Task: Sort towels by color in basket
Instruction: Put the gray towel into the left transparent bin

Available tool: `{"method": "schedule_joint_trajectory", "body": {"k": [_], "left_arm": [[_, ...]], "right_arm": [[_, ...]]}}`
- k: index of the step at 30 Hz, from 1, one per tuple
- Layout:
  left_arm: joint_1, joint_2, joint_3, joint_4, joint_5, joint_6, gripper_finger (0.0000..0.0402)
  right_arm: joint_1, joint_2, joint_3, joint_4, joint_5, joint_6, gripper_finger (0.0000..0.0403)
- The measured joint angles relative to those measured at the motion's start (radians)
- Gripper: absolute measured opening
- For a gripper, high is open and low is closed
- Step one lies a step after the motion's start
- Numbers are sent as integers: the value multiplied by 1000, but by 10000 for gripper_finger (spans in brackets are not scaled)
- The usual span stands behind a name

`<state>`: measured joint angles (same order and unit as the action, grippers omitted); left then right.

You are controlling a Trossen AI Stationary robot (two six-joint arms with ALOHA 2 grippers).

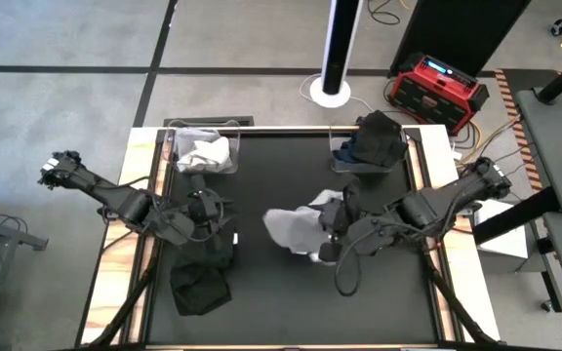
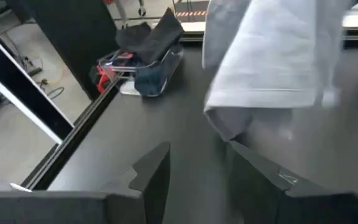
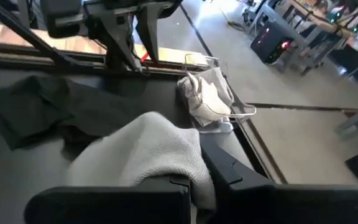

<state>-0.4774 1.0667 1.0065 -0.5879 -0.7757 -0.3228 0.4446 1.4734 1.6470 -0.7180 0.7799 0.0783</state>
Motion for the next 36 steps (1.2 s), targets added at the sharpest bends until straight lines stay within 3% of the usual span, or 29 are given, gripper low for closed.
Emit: {"method": "schedule_joint_trajectory", "body": {"k": [5, 16, 19, 26, 30, 34, 36], "left_arm": [[0, 20, 0, 13, 0, 13, 145], [-1, 128, 0, 311, 40, 258, 145], [-3, 136, 0, 326, 101, 305, 145], [-19, 167, -1, 318, 76, 437, 148], [-40, 180, -1, 318, 6, 453, 172], [-44, 219, -10, 306, -8, 404, 219], [-47, 256, -11, 316, -73, 394, 245]], "right_arm": [[0, 0, 37, -33, -3, 83, 8], [-11, 9, 46, -26, -2, 52, 8], [-11, 10, 46, -32, -3, 52, 8], [-11, 17, 46, -34, -3, 50, 8], [-11, 18, 46, -39, -4, 49, 8], [-11, 18, 44, -39, -4, 48, 8], [-11, 18, 44, -38, -4, 45, 8]]}}
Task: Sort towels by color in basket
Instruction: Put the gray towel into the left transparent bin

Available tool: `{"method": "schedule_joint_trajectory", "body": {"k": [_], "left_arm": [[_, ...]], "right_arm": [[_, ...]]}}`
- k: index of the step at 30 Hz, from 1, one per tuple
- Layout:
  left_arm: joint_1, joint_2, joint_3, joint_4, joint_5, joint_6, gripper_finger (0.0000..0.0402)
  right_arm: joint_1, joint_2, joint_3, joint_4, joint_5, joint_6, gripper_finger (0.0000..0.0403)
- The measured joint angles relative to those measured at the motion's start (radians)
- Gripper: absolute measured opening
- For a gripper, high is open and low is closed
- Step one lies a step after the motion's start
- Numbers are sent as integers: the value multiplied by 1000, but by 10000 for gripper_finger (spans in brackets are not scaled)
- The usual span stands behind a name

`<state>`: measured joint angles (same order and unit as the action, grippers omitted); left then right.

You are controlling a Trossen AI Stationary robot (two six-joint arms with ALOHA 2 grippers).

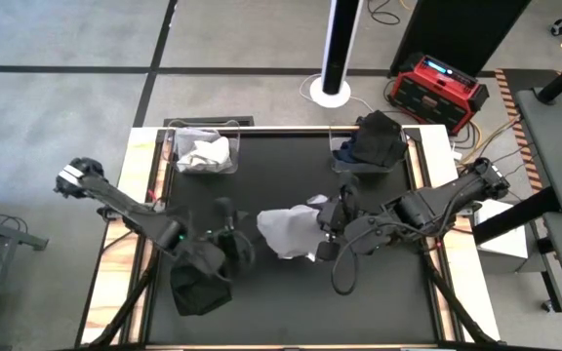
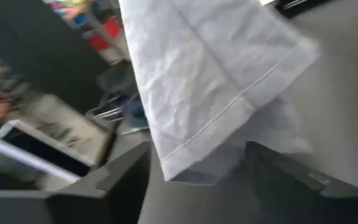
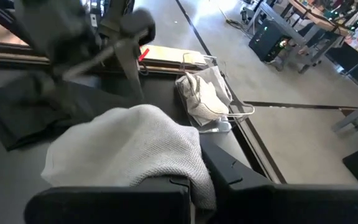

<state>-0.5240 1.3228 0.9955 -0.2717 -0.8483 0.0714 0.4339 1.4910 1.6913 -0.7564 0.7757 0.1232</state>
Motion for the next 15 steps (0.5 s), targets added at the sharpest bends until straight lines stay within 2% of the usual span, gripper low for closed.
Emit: {"method": "schedule_joint_trajectory", "body": {"k": [2, 5, 10, 15], "left_arm": [[-2, 51, 0, 6, -84, -1, 270], [-12, 126, -2, 11, -142, 22, 298], [-14, 208, -2, 145, -327, 70, 315], [-14, 219, 0, 246, -347, 166, 306]], "right_arm": [[0, 0, 0, 1, 0, -3, 8], [0, 0, 0, 1, -1, -3, 8], [0, 0, 0, 2, -1, -2, 8], [0, 0, -6, 4, -1, 0, 8]]}}
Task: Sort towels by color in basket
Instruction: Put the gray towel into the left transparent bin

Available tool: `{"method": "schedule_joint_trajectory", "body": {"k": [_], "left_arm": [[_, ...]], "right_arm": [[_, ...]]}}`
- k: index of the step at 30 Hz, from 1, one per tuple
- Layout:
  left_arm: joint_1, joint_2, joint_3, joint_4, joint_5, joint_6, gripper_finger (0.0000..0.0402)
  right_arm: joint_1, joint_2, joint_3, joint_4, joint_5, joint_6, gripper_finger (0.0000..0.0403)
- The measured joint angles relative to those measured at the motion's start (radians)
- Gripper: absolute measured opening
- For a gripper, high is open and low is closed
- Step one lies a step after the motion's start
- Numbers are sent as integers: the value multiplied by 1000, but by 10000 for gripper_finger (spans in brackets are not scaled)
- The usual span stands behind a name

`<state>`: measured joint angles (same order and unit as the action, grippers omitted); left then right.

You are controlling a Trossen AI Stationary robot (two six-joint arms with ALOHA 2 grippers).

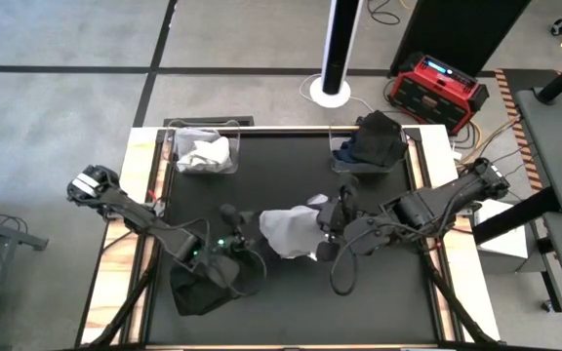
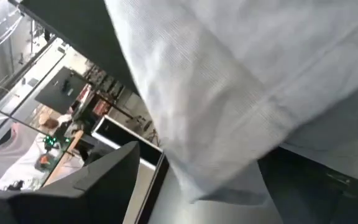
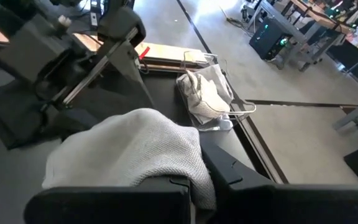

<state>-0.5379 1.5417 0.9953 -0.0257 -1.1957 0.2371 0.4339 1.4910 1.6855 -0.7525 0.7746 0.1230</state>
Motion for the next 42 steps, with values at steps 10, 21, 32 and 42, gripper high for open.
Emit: {"method": "schedule_joint_trajectory", "body": {"k": [10, 21, 32, 42], "left_arm": [[9, -32, 1, 54, 0, 46, 210], [12, -26, 2, 85, -82, 111, 10], [-27, -245, 6, 97, 72, 131, 0], [-16, -300, 6, 166, 81, -20, 0]], "right_arm": [[0, 4, -6, 1, 0, 9, 8], [0, 4, -6, -11, 0, 48, 9], [0, 8, -6, -160, 20, 247, 9], [-18, 21, -21, -40, 160, 347, 9]]}}
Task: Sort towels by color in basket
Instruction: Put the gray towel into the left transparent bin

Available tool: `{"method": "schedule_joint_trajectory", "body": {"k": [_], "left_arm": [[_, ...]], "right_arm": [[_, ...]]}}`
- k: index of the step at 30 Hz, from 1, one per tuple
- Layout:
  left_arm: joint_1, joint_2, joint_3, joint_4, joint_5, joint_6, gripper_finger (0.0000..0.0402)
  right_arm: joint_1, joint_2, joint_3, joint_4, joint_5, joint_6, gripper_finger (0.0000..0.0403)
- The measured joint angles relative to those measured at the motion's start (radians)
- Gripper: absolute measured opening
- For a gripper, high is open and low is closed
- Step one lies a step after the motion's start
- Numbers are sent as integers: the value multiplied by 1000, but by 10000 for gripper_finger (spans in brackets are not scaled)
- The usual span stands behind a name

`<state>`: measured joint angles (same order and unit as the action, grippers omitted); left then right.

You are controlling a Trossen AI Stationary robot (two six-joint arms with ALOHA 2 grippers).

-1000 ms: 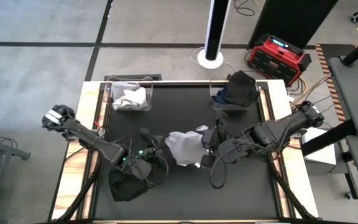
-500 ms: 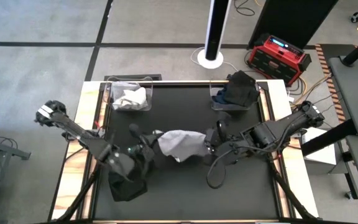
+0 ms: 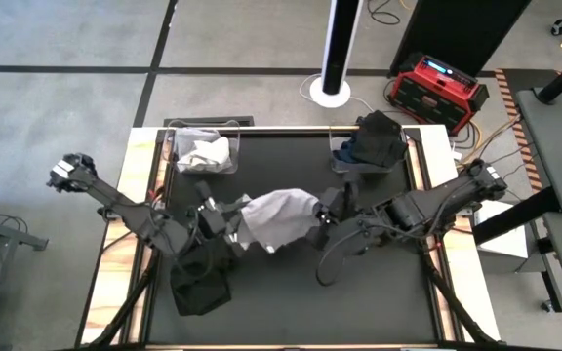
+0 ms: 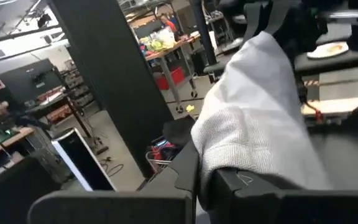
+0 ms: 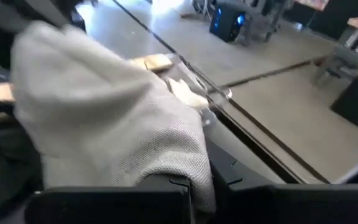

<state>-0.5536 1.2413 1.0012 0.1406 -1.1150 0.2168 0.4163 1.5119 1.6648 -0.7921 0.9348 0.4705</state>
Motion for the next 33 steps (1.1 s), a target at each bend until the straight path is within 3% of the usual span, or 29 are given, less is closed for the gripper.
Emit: {"method": "schedule_joint_trajectory", "body": {"k": [4, 8, 14, 17, 21, 25, 33], "left_arm": [[5, 21, 0, 42, -4, -24, 0], [6, 48, 0, 106, -19, 30, 0], [6, 88, 0, 202, 133, 35, 0], [5, 105, 0, 240, 139, 33, 0], [5, 116, 0, 247, 188, 29, 7], [5, 122, -1, 243, 290, 31, 43], [1, 119, -1, 201, 240, 20, 179]], "right_arm": [[-4, 13, -3, 119, -5, -71, 9], [-9, 28, -9, 216, -120, -141, 9], [-12, 49, -53, 429, -238, -235, 9], [-16, 60, -66, 512, -326, -258, 9], [-16, 74, -67, 563, -341, -283, 9], [-16, 82, -67, 570, -350, -298, 9], [-23, 89, -67, 551, -247, -297, 9]]}}
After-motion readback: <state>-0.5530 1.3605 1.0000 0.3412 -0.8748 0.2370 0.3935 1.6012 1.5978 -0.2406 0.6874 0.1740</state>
